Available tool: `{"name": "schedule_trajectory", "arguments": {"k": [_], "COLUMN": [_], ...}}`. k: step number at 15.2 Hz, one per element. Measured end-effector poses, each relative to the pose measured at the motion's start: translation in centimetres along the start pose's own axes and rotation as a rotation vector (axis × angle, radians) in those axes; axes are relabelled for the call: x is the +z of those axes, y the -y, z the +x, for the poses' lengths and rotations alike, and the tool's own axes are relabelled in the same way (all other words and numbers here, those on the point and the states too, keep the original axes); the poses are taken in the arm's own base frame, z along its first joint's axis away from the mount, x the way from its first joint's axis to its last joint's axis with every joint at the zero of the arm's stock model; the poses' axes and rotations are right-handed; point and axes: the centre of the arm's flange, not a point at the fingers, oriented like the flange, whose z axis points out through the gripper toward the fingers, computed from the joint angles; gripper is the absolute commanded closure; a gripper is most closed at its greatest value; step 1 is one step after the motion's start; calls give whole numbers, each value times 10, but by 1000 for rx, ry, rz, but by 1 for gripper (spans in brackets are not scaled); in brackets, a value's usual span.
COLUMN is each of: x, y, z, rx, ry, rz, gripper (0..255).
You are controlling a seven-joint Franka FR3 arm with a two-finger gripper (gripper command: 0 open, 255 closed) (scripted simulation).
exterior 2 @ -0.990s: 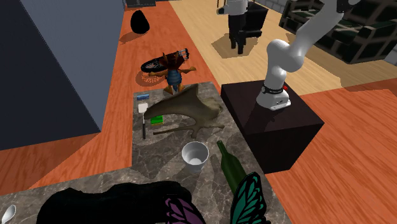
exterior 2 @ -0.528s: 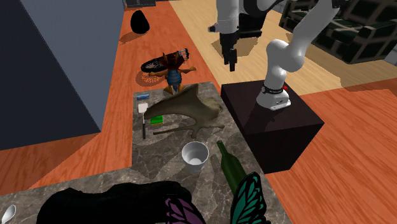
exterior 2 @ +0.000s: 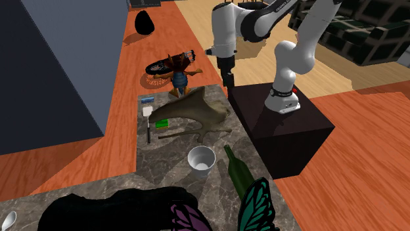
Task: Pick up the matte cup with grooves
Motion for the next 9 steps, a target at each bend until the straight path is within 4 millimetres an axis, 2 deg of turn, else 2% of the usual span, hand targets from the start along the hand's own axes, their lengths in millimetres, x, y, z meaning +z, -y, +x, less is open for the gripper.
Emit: {"name": "schedule_trajectory", "arguments": {"k": [9], "x": [72], "y": [58], "z": [65], "rx": [26], "ry": [-2], "rz": [23], "gripper": [0]}}
